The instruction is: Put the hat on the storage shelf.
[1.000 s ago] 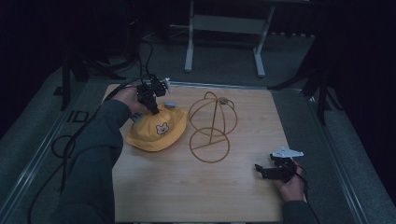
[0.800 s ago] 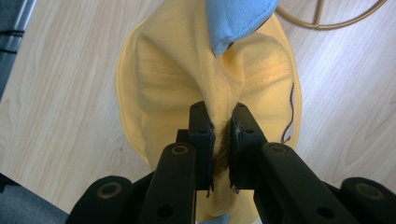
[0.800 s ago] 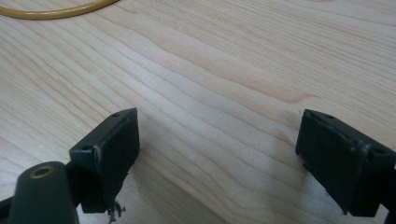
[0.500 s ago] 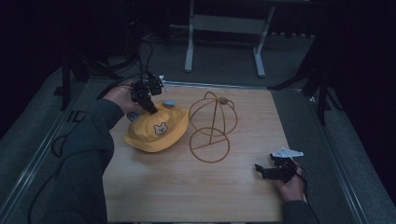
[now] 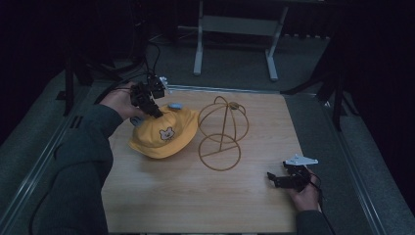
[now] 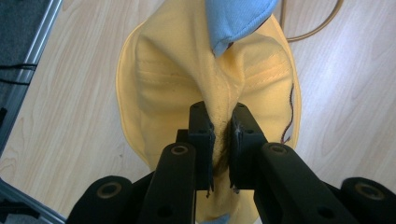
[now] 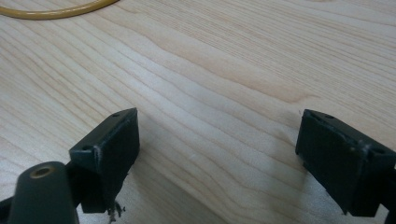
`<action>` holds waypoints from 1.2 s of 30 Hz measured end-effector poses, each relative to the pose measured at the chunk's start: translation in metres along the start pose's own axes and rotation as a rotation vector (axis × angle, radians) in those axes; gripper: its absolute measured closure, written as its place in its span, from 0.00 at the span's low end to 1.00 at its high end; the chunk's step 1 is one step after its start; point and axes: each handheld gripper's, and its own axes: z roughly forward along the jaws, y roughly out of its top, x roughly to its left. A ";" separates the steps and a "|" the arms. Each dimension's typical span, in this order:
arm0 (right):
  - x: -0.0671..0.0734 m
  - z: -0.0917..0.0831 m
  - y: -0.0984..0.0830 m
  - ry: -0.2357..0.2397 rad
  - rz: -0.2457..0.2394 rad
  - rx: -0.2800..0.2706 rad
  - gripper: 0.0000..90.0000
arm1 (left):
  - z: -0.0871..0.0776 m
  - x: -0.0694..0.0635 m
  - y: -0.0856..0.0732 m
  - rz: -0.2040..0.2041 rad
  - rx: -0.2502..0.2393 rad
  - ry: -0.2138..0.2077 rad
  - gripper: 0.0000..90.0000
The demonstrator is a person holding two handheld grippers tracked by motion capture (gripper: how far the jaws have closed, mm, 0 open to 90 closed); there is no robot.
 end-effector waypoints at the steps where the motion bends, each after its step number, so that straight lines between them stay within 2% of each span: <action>1: 0.000 0.000 0.000 0.000 0.000 0.000 0.15 | -0.001 0.000 -0.001 -0.002 -0.002 0.001 0.90; 5: 0.000 0.000 0.000 0.000 -0.001 0.001 0.15 | -0.008 -0.002 -0.002 0.004 -0.011 0.005 0.90; 12: 0.000 0.000 0.000 0.000 -0.001 0.002 0.15 | -0.019 -0.004 -0.003 0.012 -0.054 0.001 0.90; 22: 0.000 0.000 0.000 0.000 0.000 0.002 0.15 | -0.030 -0.009 0.000 0.031 -0.074 0.005 0.90; 36: 0.000 0.000 0.000 0.000 -0.001 0.002 0.15 | -0.046 -0.011 -0.005 0.033 -0.123 0.011 0.90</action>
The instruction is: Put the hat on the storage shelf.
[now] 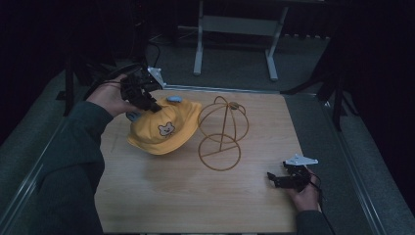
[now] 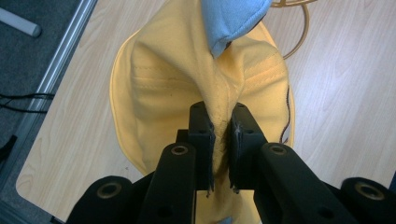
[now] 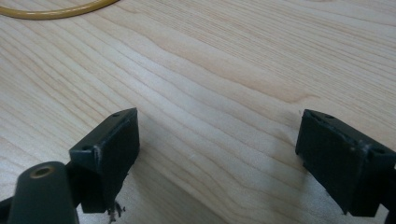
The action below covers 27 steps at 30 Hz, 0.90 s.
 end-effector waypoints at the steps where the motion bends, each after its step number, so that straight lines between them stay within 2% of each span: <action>1: 0.000 0.000 0.000 0.000 0.000 0.000 0.15 | -0.002 0.000 0.000 0.000 -0.005 0.001 0.90; 16: 0.000 0.000 0.000 0.001 0.002 0.002 0.15 | -0.021 0.001 -0.006 -0.016 -0.087 -0.002 0.91; 17: 0.000 0.000 0.000 0.001 0.002 0.002 0.15 | -0.024 0.001 -0.006 -0.018 -0.103 -0.004 0.91; 27: 0.000 0.000 0.000 0.001 0.003 0.002 0.15 | -0.035 0.000 0.000 -0.007 -0.138 -0.001 0.91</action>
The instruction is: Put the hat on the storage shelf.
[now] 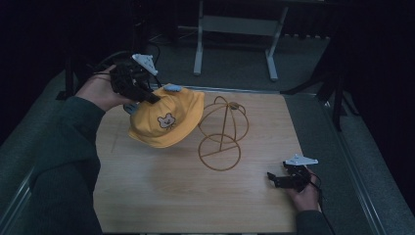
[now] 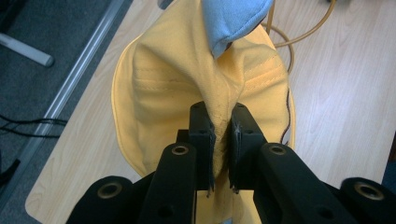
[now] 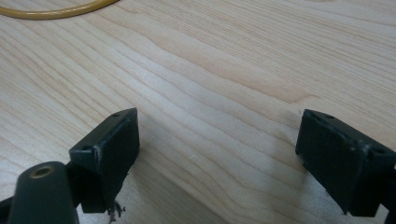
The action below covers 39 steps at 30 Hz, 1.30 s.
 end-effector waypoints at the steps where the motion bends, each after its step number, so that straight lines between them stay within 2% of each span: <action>1: 0.000 0.000 0.000 0.000 0.000 0.000 0.15 | 0.000 0.000 0.000 0.000 0.000 0.000 0.91; 5: 0.000 0.000 0.000 0.000 0.000 0.000 0.15 | -0.005 -0.001 0.004 0.013 -0.034 -0.013 0.91; 16: 0.000 0.000 0.000 0.000 -0.001 0.001 0.15 | -0.011 -0.004 0.012 0.031 -0.062 -0.018 0.91; 25: 0.000 0.000 0.000 -0.002 -0.007 -0.002 0.15 | -0.013 -0.005 0.021 0.036 -0.116 -0.030 0.91; 35: 0.000 0.000 0.000 -0.002 -0.007 -0.003 0.15 | -0.007 -0.007 0.035 0.052 -0.107 -0.052 0.91; 39: 0.000 0.000 0.000 -0.001 -0.006 -0.003 0.15 | -0.002 -0.008 0.044 0.060 -0.118 -0.060 0.91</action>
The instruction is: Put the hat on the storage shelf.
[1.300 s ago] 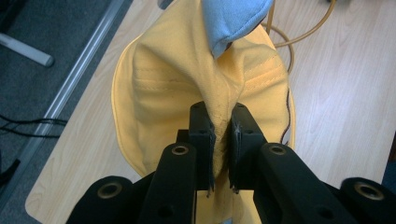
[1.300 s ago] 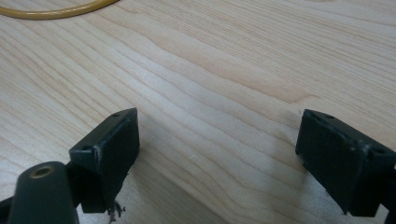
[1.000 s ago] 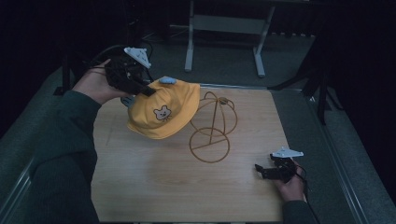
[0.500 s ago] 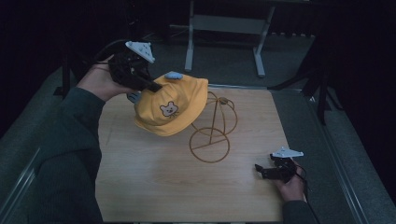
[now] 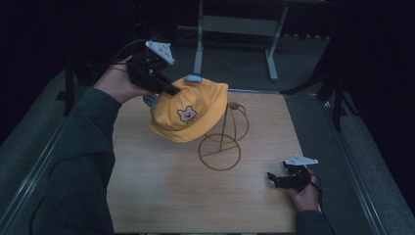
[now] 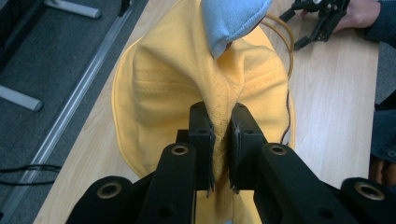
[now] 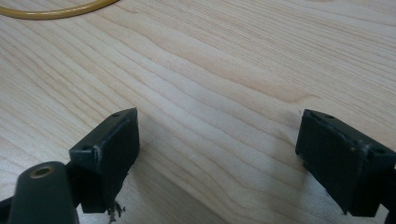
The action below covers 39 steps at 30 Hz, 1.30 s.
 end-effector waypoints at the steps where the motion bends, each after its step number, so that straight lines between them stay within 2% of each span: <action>1: 0.000 0.000 0.000 0.000 0.000 0.000 0.15 | 0.001 0.000 0.002 0.003 -0.006 -0.005 0.90; 3: 0.000 0.000 0.000 0.000 0.000 0.000 0.15 | 0.004 0.000 0.006 0.007 -0.018 -0.015 0.90; 13: 0.000 0.000 0.000 0.000 0.000 0.000 0.15 | 0.017 -0.003 0.024 0.028 -0.007 -0.037 0.90; 23: 0.000 0.000 0.000 -0.001 -0.001 0.001 0.15 | 0.031 -0.007 0.040 0.041 0.020 -0.038 0.90; 31: 0.000 0.000 0.000 0.000 -0.002 0.001 0.15 | 0.041 -0.008 0.052 0.038 0.016 -0.039 0.89; 39: 0.000 0.000 0.000 0.000 -0.003 0.001 0.15 | 0.062 -0.010 0.066 0.037 0.006 -0.036 0.88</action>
